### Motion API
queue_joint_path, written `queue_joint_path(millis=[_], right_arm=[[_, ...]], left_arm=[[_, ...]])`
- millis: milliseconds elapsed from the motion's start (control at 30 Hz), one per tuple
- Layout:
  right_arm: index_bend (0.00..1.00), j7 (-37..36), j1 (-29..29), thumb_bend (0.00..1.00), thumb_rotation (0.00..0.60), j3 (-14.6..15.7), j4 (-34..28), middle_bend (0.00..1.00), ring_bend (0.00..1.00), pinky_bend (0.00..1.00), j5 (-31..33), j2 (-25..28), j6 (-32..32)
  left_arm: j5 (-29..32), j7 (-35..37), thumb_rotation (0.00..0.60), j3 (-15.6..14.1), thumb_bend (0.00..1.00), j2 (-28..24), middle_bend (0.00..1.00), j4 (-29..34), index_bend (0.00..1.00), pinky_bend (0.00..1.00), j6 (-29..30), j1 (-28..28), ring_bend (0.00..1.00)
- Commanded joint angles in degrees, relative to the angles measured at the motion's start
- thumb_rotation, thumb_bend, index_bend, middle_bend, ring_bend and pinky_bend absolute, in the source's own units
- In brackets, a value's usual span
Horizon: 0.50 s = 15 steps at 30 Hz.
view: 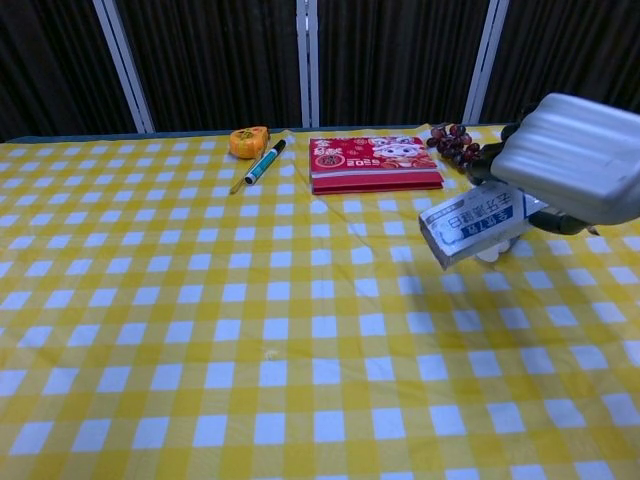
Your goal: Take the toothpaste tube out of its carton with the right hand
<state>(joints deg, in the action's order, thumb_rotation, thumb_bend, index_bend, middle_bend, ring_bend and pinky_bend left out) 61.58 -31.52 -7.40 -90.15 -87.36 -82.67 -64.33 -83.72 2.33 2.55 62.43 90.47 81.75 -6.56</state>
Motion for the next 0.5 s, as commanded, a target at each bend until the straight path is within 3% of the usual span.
queue_joint_path(millis=[33,100,267,500], right_arm=[[0.10,-1.72,0.07,0.08,0.600,1.01,-0.39,0.15,0.22,0.25,1.08,-1.50,0.91],[0.02,-2.80,0.57,0.00,0.600,1.27,-2.07,0.07,0.14,0.19,2.74,-1.97,1.12],[0.00,-4.98,1.81,0.00,0.600,2.12,-7.20,0.02,0.08,0.12,3.51,-0.40,-0.13],[0.00,-15.19,4.95,0.00,0.600,5.56,-9.12,0.00,0.01,0.00,-6.22,7.41,-7.56]], left_arm=[[0.13,0.07,0.600,0.01,0.00,-0.01,0.00,-0.06,0.00,0.00,-0.11,-0.02,0.00],[0.25,0.23,0.600,0.07,0.00,-0.05,0.00,-0.10,0.00,0.00,-0.14,-0.03,0.00],[0.23,0.57,0.600,0.05,0.00,-0.18,0.00,-0.18,0.00,0.00,-0.18,-0.02,0.00],[-0.36,1.38,0.600,0.00,0.00,-0.51,0.00,-0.02,0.00,0.00,0.68,0.30,0.00]])
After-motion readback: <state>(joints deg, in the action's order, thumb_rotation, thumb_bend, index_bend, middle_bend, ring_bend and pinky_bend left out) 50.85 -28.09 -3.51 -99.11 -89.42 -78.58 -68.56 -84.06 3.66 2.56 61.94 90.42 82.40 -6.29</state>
